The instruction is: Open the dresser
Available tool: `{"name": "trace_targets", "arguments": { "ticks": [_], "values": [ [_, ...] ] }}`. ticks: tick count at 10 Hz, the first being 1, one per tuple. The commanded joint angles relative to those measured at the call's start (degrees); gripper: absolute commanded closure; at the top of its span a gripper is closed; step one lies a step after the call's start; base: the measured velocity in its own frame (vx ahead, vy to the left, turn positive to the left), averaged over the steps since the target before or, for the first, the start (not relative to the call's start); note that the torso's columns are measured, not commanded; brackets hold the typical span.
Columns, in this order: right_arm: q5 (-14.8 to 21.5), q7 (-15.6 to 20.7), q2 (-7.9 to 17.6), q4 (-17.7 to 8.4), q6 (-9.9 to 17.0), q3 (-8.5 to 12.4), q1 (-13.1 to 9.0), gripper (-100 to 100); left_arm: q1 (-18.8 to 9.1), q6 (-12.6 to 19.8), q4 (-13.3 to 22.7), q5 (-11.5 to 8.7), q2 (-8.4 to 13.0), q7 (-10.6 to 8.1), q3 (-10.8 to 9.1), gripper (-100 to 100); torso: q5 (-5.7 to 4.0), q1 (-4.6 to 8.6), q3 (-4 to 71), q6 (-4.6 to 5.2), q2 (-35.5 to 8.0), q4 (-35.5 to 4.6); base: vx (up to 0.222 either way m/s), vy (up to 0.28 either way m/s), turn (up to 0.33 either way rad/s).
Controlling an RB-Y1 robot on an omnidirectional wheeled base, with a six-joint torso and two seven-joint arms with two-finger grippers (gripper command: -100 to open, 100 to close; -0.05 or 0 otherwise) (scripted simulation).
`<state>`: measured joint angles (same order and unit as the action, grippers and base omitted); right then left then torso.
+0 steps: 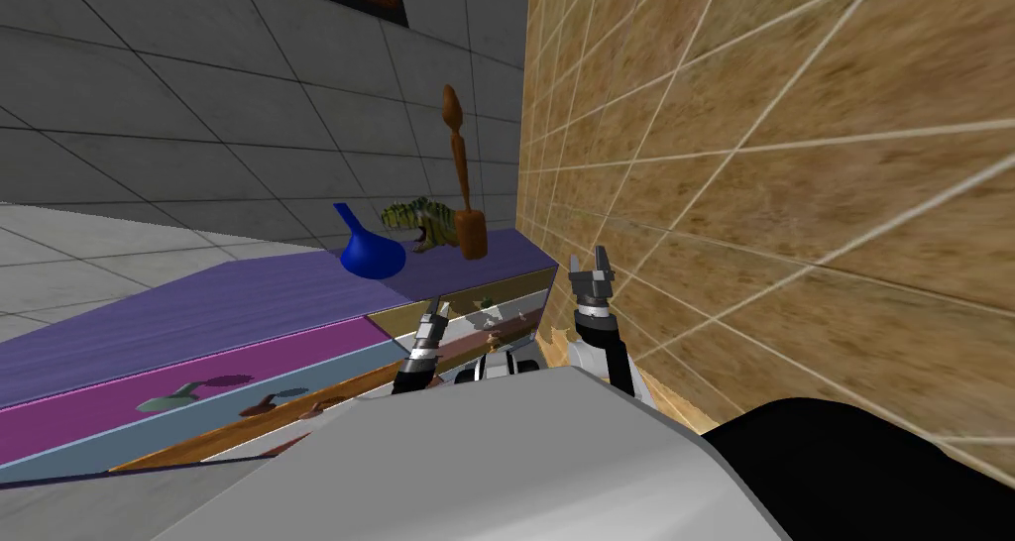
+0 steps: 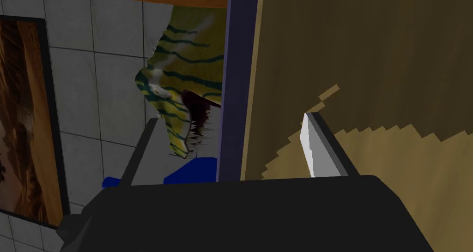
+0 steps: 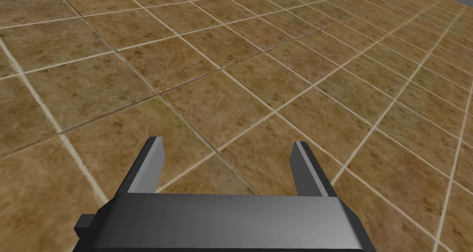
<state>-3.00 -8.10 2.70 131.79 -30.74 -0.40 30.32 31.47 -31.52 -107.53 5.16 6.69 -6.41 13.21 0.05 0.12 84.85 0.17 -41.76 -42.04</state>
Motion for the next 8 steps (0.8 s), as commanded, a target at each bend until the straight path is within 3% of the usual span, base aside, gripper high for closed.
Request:
{"name": "trace_targets", "arguments": {
  "ticks": [1,8],
  "values": [
    [0.0,0.0,0.0,0.0,0.0,0.0,0.0,0,0.5,0.0,2.9,-0.1,0.3,-0.25,1.12,-100,-0.01,0.01,0.1,-0.02,0.1,0.0,0.078,-0.174,0.141],
    [0.0,0.0,0.0,0.0,0.0,0.0,0.0,0,1.9,-0.6,11.0,-0.1,-1.7,-0.12,4.63,-100,-0.01,-0.29,-0.3,-0.16,-0.6,-0.3,0.041,-0.168,0.202]
  ]
}}
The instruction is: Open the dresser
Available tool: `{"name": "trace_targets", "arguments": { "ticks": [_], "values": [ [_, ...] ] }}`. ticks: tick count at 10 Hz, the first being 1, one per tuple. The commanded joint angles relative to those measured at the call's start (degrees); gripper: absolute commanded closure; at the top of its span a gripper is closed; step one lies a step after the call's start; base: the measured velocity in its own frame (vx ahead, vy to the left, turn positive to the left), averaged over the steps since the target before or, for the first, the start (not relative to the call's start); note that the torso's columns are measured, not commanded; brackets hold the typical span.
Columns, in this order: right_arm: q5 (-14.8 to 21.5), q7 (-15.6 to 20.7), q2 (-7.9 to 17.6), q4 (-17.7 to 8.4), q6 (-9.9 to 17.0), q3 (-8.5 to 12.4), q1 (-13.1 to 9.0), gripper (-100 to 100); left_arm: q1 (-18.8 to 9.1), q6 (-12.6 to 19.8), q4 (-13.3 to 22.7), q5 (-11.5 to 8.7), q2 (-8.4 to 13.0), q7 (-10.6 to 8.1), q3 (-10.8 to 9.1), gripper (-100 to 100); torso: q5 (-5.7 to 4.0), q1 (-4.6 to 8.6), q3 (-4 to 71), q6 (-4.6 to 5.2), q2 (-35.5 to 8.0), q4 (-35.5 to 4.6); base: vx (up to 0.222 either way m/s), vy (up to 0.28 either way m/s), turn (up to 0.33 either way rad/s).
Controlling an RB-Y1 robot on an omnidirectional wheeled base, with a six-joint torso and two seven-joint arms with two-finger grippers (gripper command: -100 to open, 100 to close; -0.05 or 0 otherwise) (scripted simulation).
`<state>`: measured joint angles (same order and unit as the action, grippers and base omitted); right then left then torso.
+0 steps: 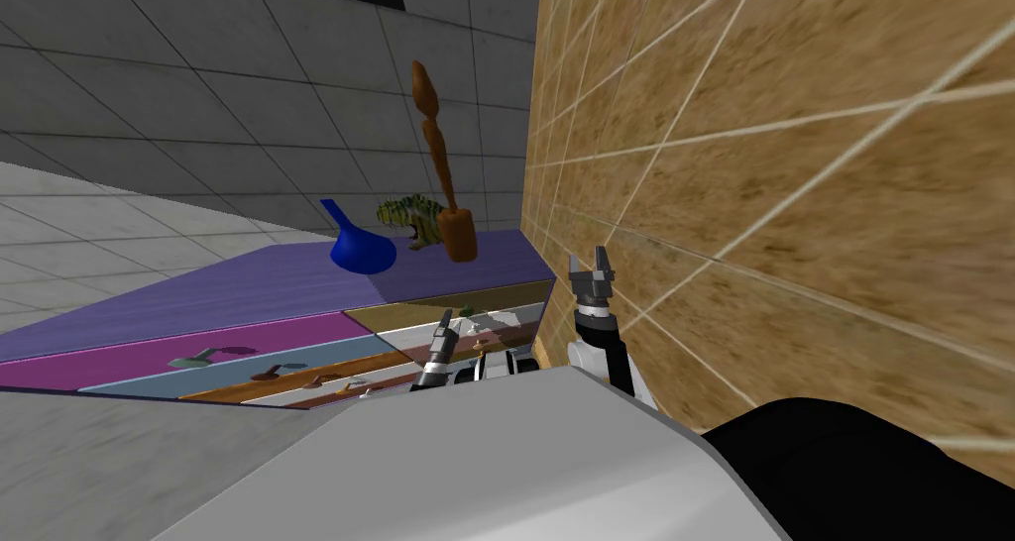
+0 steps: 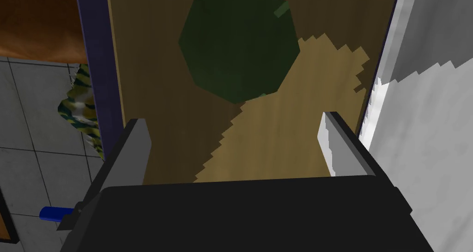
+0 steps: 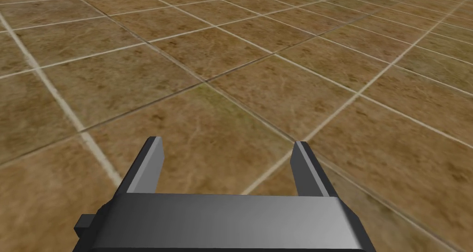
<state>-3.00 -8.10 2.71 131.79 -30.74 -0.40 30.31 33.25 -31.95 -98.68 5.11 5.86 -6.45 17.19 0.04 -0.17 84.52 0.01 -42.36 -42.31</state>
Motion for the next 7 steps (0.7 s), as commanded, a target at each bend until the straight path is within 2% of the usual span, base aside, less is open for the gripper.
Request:
{"name": "trace_targets", "arguments": {
  "ticks": [1,3,4,5,7],
  "values": [
    [0.0,0.0,0.0,0.0,0.0,0.0,0.0,0,0.0,-0.2,1.5,0.0,-0.7,0.08,0.44,-100,-0.01,0.07,0.1,-0.02,0.1,0.0,0.004,-0.05,0.054],
    [0.0,0.0,-0.1,-0.1,0.0,-0.2,0.1,0,1.2,1.4,-1.1,0.2,-0.7,0.05,0.74,-100,-0.02,0.22,0.2,0.03,0.3,0.1,0.066,0.0,-0.005],
    [0.0,0.0,-0.1,-0.1,0.0,-0.3,0.1,0,0.9,0.9,-0.5,0.1,-0.7,0.07,0.68,-100,-0.05,0.3,0.2,-0.04,0.3,0.1,-0.011,-0.007,0.018],
    [0.0,0.0,-0.1,0.0,0.0,-0.3,0.1,0,0.2,0.1,1.1,0.0,-0.8,0.09,0.56,100,-0.08,0.33,0.1,-0.04,0.1,0.0,-0.024,0.002,-0.008],
    [0.0,0.0,-0.2,0.0,0.0,-0.3,0.1,0,1.6,0.4,-1.0,0.2,-0.4,-0.08,0.94,100,0.01,0.26,0.0,0.09,0.2,0.2,-0.061,-0.006,0.023]
  ]
}}
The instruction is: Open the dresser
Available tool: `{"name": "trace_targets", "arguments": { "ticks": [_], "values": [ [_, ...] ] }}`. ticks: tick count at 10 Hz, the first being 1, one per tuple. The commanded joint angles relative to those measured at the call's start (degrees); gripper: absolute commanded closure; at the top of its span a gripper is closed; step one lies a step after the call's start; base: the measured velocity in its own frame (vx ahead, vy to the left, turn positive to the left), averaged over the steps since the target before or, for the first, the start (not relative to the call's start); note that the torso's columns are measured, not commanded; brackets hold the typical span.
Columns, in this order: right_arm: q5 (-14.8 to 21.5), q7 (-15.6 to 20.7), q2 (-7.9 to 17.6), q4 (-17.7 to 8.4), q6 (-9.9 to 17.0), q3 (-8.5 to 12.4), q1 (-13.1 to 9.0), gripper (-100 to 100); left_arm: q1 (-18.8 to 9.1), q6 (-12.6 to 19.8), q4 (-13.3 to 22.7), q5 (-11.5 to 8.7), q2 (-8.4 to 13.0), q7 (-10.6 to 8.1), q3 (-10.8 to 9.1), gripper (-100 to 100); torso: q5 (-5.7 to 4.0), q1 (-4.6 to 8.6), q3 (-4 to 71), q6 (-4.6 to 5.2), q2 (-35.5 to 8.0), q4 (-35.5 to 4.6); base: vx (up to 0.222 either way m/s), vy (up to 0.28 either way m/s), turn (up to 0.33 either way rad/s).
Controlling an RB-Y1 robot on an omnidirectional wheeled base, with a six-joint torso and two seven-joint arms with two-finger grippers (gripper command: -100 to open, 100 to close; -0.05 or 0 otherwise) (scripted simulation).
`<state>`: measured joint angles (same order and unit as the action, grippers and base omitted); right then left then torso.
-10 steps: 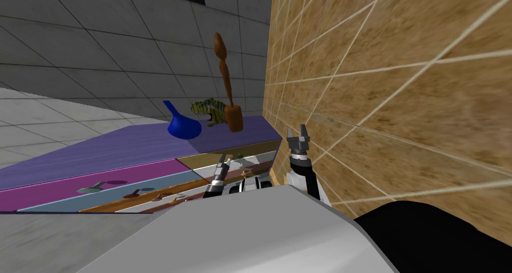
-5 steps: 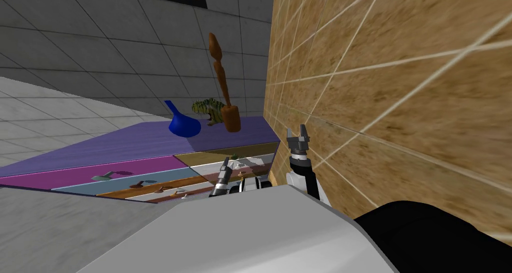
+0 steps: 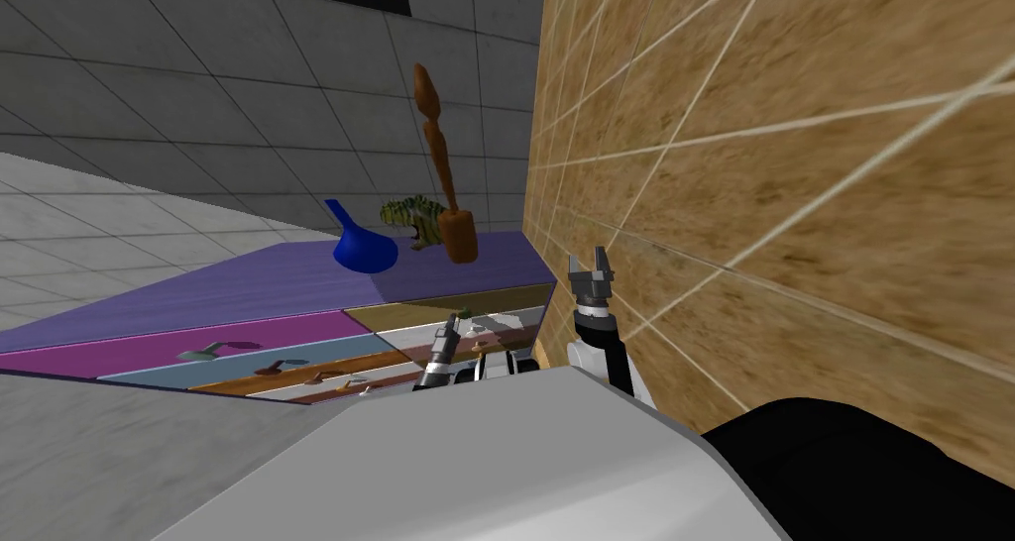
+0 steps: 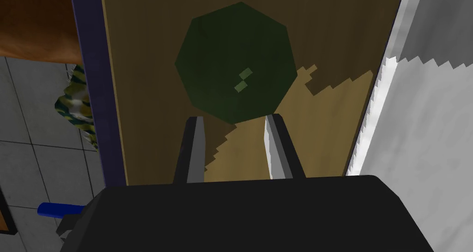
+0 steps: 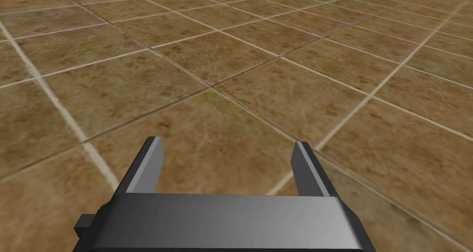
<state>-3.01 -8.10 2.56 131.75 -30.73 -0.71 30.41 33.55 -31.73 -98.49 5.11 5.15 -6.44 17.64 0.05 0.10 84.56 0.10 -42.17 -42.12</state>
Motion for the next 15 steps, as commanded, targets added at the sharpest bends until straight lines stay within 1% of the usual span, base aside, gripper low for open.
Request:
{"name": "trace_targets", "arguments": {
  "ticks": [1,3,4,5,7,9,10,14,15],
  "values": [
    [0.0,0.0,0.0,0.0,0.0,0.0,0.0,0,1.6,0.2,-1.4,0.2,0.4,-0.12,0.62,100,-0.03,0.1,-0.1,0.0,-0.3,-0.1,-0.179,-0.011,0.023],
    [0.0,0.0,0.0,0.0,0.0,0.0,0.0,0,3.3,0.4,-2.9,0.5,0.9,-0.23,1.24,100,-0.03,-0.01,-0.1,-0.01,-0.3,-0.2,-0.185,-0.003,0.007],
    [0.0,0.0,0.0,0.0,0.0,0.0,0.0,0,2.7,0.3,-2.5,0.4,0.7,-0.12,0.94,100,-0.05,0.03,-0.1,-0.03,-0.2,-0.2,-0.097,-0.008,0.007],
    [0.0,0.0,0.0,0.0,0.0,0.0,0.0,0,0.2,1.8,-0.8,-0.8,0.1,1.39,1.92,100,-0.09,-0.01,0.2,-0.05,0.2,-0.2,-0.147,0.033,0.143],
    [0.0,0.0,0.0,0.0,0.0,0.0,0.0,0,-2.6,3.0,0.7,-1.9,-0.6,2.92,2.88,100,0.02,-0.26,-0.1,-0.08,-0.2,-0.1,-0.203,0.054,0.083],
    [0.0,0.0,0.0,0.0,0.0,0.0,0.0,0,-5.4,4.3,2.2,-3.0,-1.3,4.44,3.83,100,-0.14,0.07,0.0,-0.09,-0.3,-0.4,-0.156,0.017,0.078],
    [0.0,0.0,0.0,0.0,0.0,0.0,0.0,0,-5.4,4.3,2.2,-3.0,-1.3,4.44,3.83,100,-0.13,0.13,0.0,-0.03,-0.2,-0.3,-0.099,0.017,0.049],
    [0.0,0.0,0.0,0.0,0.0,0.0,0.0,0,-11.0,6.9,5.3,-5.3,-2.6,7.5,5.74,100,-0.08,0.09,-0.1,0.03,-0.3,-0.3,-0.111,0.041,0.084],
    [0.0,0.0,0.0,0.0,0.0,0.0,0.0,0,-10.2,6.4,5.0,-5.0,-2.2,6.86,5.22,100,-0.07,0.0,-0.1,-0.02,-0.3,-0.2,-0.057,0.026,0.004]
  ]
}}
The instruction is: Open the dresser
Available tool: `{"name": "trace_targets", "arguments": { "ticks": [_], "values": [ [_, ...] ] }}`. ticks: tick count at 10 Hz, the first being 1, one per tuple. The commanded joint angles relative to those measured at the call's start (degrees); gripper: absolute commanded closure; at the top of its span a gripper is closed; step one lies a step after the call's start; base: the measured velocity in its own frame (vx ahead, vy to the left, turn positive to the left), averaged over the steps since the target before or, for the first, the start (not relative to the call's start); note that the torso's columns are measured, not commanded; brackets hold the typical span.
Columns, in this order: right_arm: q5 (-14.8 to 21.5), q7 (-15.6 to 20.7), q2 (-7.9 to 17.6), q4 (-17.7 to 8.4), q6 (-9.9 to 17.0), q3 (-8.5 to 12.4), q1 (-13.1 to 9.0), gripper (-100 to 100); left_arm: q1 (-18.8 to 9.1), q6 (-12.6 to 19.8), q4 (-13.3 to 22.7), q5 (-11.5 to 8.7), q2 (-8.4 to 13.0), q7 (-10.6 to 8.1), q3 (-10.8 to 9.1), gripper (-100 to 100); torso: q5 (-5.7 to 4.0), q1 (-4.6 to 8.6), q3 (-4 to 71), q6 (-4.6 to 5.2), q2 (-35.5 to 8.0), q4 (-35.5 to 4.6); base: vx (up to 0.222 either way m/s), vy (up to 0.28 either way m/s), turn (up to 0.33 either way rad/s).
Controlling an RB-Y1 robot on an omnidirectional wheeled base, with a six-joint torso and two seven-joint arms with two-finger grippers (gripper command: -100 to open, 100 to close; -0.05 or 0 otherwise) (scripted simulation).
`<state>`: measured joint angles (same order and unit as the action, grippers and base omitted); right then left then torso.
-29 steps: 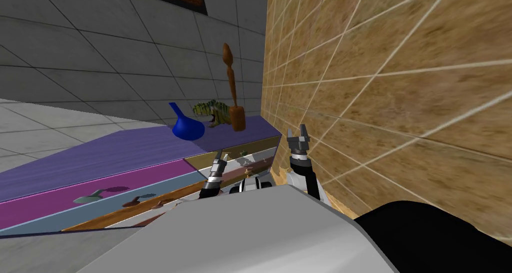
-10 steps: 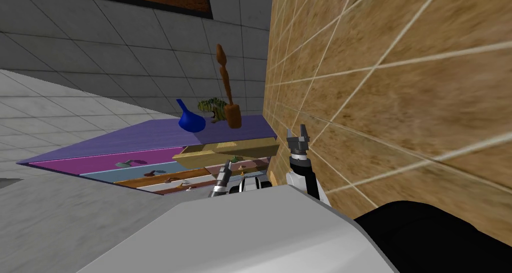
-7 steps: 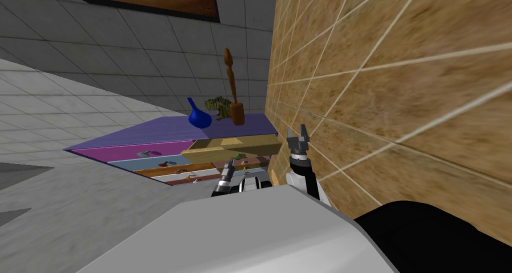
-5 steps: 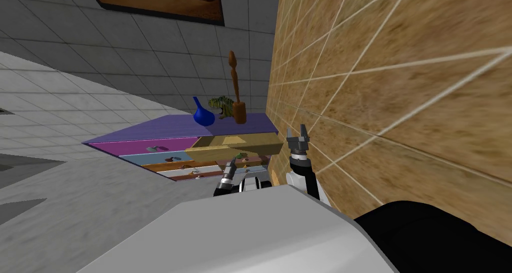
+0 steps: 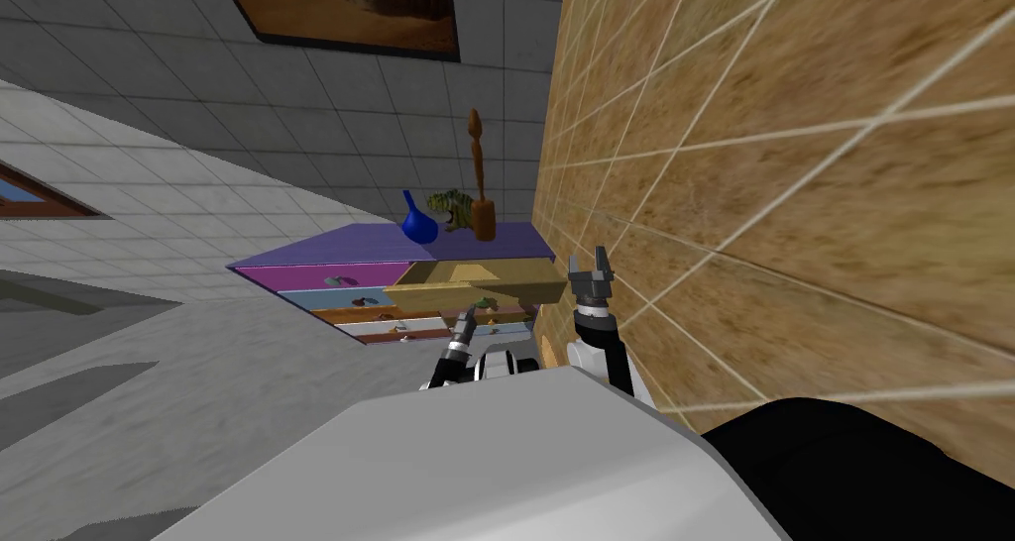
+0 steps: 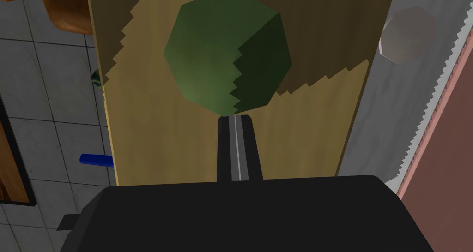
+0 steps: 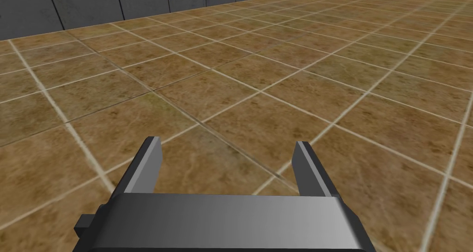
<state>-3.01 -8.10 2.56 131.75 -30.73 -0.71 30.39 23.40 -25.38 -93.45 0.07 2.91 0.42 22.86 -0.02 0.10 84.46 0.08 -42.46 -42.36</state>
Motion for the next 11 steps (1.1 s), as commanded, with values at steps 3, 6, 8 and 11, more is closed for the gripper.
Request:
{"name": "trace_targets", "arguments": {
  "ticks": [3,6,8,11],
  "values": [
    [0.0,0.0,0.0,0.0,0.0,0.0,0.0,0,0.0,0.1,-0.3,-0.2,4.0,0.03,0.22,-100,0.0,-0.04,0.2,-0.08,0.4,0.1,-0.007,-0.005,-0.001],
    [0.0,0.0,0.0,0.0,0.0,0.0,0.0,0,0.3,0.3,-0.4,-0.5,-0.5,-0.34,0.63,-100,-0.02,0.02,0.1,-0.07,0.1,0.1,-0.015,-0.046,-0.003],
    [0.0,0.0,0.0,0.0,0.0,0.0,0.0,0,0.7,1.6,-2.0,-0.4,-0.2,-0.03,0.8,-100,0.05,-0.23,0.1,-0.08,0.2,0.1,0.034,-0.016,-0.003],
    [0.0,0.0,0.0,0.0,0.0,0.0,0.0,0,1.5,1.0,-2.4,-0.3,0.2,-0.05,1.23,100,0.03,-0.13,0.1,-0.07,0.1,0.1,-0.022,0.0,0.01]
  ]
}}
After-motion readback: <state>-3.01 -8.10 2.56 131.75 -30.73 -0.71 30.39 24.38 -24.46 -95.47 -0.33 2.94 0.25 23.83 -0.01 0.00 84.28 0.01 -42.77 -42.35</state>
